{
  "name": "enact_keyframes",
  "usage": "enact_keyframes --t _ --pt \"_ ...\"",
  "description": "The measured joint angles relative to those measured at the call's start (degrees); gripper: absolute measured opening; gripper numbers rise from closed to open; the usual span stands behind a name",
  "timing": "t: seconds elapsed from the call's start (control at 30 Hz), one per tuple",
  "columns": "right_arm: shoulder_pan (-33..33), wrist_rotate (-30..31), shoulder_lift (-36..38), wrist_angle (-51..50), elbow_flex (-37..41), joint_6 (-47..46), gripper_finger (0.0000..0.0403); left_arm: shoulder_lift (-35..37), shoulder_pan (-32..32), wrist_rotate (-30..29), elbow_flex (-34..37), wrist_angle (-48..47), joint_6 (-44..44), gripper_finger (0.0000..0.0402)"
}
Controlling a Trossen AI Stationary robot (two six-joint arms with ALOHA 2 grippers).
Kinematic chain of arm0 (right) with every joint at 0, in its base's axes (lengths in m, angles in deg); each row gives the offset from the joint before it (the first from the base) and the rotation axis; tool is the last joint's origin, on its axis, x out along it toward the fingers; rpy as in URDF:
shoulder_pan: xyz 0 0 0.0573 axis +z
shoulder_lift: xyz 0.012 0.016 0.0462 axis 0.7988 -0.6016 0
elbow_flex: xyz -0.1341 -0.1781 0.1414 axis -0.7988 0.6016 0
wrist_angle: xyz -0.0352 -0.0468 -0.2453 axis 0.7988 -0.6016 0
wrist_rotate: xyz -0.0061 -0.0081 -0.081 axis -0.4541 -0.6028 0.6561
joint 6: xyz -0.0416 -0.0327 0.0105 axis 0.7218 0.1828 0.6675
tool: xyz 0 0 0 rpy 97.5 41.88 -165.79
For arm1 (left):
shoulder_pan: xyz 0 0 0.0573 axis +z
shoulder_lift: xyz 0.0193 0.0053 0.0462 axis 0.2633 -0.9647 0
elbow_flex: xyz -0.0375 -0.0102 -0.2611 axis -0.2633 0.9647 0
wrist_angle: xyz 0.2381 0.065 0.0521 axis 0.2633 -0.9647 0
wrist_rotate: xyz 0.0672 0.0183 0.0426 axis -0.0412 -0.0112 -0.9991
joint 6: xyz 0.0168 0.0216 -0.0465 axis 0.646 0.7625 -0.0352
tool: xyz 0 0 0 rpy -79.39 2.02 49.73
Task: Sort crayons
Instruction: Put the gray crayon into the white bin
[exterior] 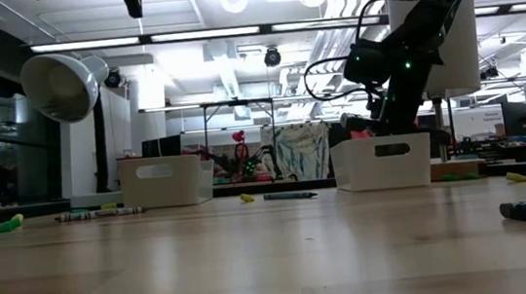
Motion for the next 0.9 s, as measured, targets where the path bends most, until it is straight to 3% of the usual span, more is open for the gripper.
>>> enact_keyframes --t 0.17,0.53,0.73,0.9 --pt "-0.02 -0.21 0.02 -0.08 0.00 -0.07 0.0042 0.00 0.00 -0.04 0.00 -0.01 0.07 0.0170" --pt "0.00 -1.26 3.78 -0.05 0.00 4.54 0.0183 0.10 0.00 -0.09 0.00 0.05 1.47 0.0170" --pt "0.45 -0.82 14.40 -0.38 0.00 10.84 0.0196 0.39 0.00 -0.09 0.00 0.12 1.53 0.0170" --pt "4.47 -1.91 24.66 2.78 0.00 15.37 0.0197 0.37 0.00 -0.09 0.00 0.00 1.53 0.0170"
